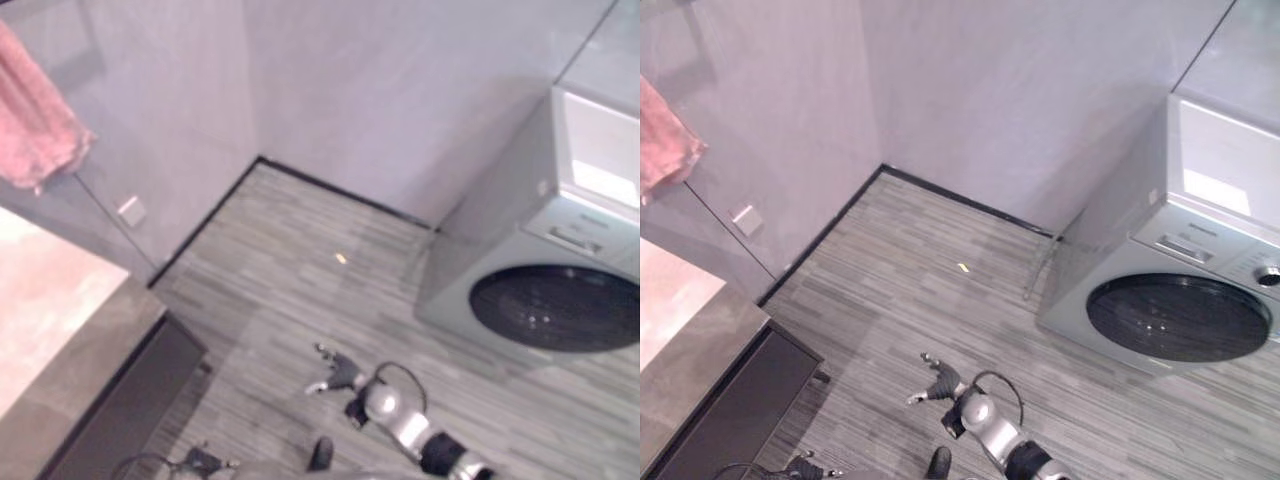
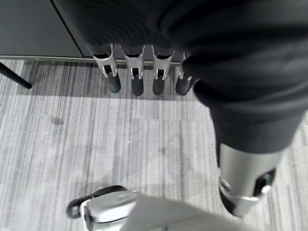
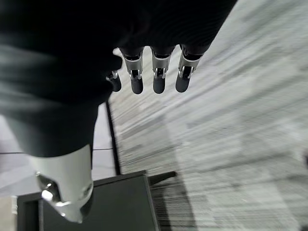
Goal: Put brush and paste in cup on sink, flatten towel.
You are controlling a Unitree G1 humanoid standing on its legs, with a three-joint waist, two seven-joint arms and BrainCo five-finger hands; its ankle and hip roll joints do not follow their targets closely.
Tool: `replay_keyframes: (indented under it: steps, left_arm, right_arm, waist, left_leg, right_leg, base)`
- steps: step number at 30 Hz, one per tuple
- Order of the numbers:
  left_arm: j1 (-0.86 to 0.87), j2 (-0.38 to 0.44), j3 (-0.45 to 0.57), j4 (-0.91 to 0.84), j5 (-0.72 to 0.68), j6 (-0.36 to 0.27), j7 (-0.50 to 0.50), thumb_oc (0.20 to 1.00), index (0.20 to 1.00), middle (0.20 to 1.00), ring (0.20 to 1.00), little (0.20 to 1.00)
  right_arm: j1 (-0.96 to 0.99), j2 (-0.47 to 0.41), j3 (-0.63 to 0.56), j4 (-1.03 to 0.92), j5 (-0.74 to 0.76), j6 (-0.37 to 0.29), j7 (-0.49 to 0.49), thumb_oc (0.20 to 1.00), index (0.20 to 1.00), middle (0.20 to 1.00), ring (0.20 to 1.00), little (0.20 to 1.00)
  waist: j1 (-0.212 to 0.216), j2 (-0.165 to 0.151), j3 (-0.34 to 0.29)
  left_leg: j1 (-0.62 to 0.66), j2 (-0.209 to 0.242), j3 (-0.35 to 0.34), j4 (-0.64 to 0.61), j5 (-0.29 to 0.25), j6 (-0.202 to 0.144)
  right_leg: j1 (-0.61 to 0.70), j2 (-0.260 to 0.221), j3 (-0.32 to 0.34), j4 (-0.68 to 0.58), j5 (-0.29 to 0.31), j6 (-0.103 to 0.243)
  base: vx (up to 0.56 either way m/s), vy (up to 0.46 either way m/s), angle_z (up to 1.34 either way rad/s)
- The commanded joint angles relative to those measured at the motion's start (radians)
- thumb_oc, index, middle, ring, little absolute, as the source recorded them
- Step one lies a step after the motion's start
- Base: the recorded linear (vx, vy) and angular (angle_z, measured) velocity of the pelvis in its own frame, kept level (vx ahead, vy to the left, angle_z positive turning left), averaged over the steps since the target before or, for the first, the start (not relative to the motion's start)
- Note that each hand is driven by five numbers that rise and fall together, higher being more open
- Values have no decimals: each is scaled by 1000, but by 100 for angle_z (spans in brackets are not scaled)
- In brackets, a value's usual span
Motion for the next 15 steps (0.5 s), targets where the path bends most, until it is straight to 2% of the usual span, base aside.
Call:
replay_keyframes:
  steps: [1,2,3,4,5,6,7,10,12,14,15]
  left_arm:
    - [-43,44,22,22,14,-15,14,1000,1000,1000,1000,1000]
    - [-44,63,28,7,1,-40,-13,1000,1000,1000,1000,1000]
    - [-30,104,54,-27,16,-62,-40,1000,1000,1000,1000,1000]
    - [-30,103,54,-27,16,-62,-41,1000,1000,1000,1000,1000]
    - [-30,122,65,-18,24,-71,-56,1000,1000,1000,1000,1000]
    - [-32,122,64,-17,25,-73,-58,1000,1000,1000,1000,1000]
    - [-23,128,63,-3,49,-71,-75,1000,1000,1000,1000,1000]
    - [-20,108,68,28,52,-71,-73,1000,1000,1000,1000,1000]
    - [-19,98,73,29,52,-69,-80,1000,1000,1000,1000,1000]
    - [-12,97,85,35,50,-67,-80,1000,1000,1000,1000,1000]
    - [-10,97,87,38,51,-67,-82,1000,1000,1000,1000,1000]
  right_arm:
    - [251,-246,-178,263,94,-78,95,1000,1000,1000,1000,1000]
    - [188,-239,-189,286,57,-97,61,1000,1000,1000,1000,1000]
    - [198,-350,-263,166,-3,-92,102,1000,1000,1000,1000,1000]
    - [201,-352,-264,162,-3,-90,104,1000,1000,1000,1000,1000]
    - [206,-392,-296,137,-7,-100,121,1000,1000,1000,1000,1000]
    - [210,-397,-301,129,-7,-97,125,1000,1000,1000,1000,1000]
    - [209,-404,-321,132,-22,-105,124,1000,1000,1000,1000,1000]
    - [217,-353,-344,204,-38,-119,95,1000,1000,1000,1000,1000]
    - [206,-328,-347,239,-53,-117,93,1000,1000,1000,1000,1000]
    - [198,-304,-348,263,-63,-111,91,1000,1000,1000,1000,1000]
    - [190,-290,-348,300,-65,-111,85,1000,1000,1000,1000,1000]
  waist:
    - [2,10,51]
    - [0,5,59]
    - [-18,-13,74]
    - [-17,-13,73]
    - [-26,-24,77]
    - [-28,-28,75]
    - [-20,-32,78]
    - [-4,-24,72]
    - [1,-16,69]
    - [3,-22,52]
    - [8,-26,44]
  left_leg:
    - [96,112,22,-249,247,27]
    - [86,96,25,-265,226,31]
    - [46,59,46,-332,177,37]
    - [46,58,46,-334,178,38]
    - [21,49,67,-380,140,35]
    - [13,42,72,-384,152,42]
    - [-49,23,104,-455,153,35]
    - [-102,6,170,-567,258,18]
    - [-105,3,224,-600,287,14]
    - [-70,1,249,-599,262,31]
    - [-74,-7,231,-566,244,44]
  right_leg:
    - [11,-20,-49,70,-70,196]
    - [19,-24,-53,65,-70,194]
    - [13,-34,-53,70,-72,204]
    - [12,-36,-53,72,-74,205]
    - [20,-37,-57,70,-78,214]
    - [11,-45,-65,68,-74,213]
    - [30,-45,-79,59,-77,224]
    - [42,-35,-95,52,-72,231]
    - [62,-28,-102,53,-75,233]
    - [78,-30,-101,69,-98,239]
    - [87,-41,-103,88,-116,241]
  base:
    - [135,-82,19]
    - [105,-66,32]
    - [79,-31,57]
    - [99,-42,62]
    - [24,-9,30]
    - [120,-10,-17]
    - [111,25,-29]
    - [172,65,-21]
    - [243,122,-7]
    - [320,153,-1]
    - [353,212,-7]
